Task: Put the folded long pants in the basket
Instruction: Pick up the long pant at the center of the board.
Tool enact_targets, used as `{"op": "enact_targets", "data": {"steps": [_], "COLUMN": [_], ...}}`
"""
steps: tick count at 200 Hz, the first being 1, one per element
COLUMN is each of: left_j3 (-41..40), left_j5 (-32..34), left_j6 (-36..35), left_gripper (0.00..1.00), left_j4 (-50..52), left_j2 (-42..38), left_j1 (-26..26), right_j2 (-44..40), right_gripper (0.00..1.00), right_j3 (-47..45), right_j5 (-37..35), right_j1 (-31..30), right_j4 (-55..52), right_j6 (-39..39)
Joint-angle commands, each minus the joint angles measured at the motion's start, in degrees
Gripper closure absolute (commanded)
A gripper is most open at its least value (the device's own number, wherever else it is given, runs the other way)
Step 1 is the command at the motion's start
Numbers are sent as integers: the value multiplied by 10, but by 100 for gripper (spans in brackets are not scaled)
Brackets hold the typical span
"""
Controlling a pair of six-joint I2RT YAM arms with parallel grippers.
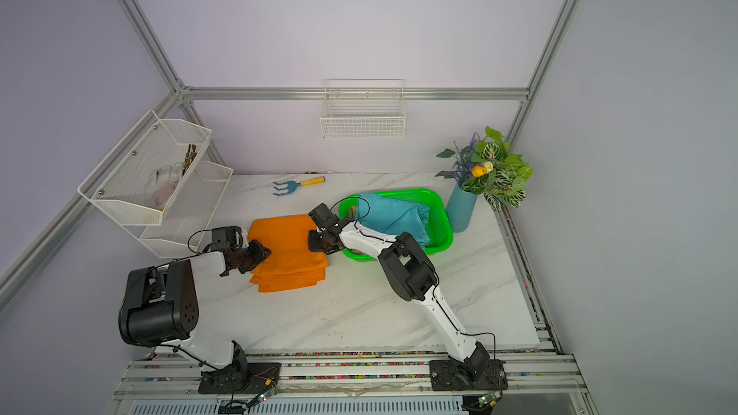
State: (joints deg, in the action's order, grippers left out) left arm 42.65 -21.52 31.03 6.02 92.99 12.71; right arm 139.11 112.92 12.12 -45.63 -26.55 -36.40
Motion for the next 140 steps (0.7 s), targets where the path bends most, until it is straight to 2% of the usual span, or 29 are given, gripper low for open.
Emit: {"op": "enact_targets", "data": {"steps": [1, 37, 73, 107, 140], "left_j3": [-17, 30, 107, 180, 238], "left_j5": [-34, -49, -23, -20, -22], "left_j6": [21, 20, 29, 55, 83], "left_gripper": [100, 100, 100, 100, 100], "left_j4": [48, 95, 145, 164, 168], "left_j2": [16, -53, -158, -197, -200], "left_j1": [-18, -29, -65, -96, -141], "right_j2": [0, -12, -47, -105, -174], "right_gripper": [100, 100, 100, 100, 100], "right_j3": [7, 78, 159, 161, 126], "right_j5": [29, 51, 41, 33, 36], "right_j1": [-3, -7, -6, 6, 45], "right_j4": [1, -15, -41, -58, -93], "right_j6": [20, 34, 65, 92, 115]}}
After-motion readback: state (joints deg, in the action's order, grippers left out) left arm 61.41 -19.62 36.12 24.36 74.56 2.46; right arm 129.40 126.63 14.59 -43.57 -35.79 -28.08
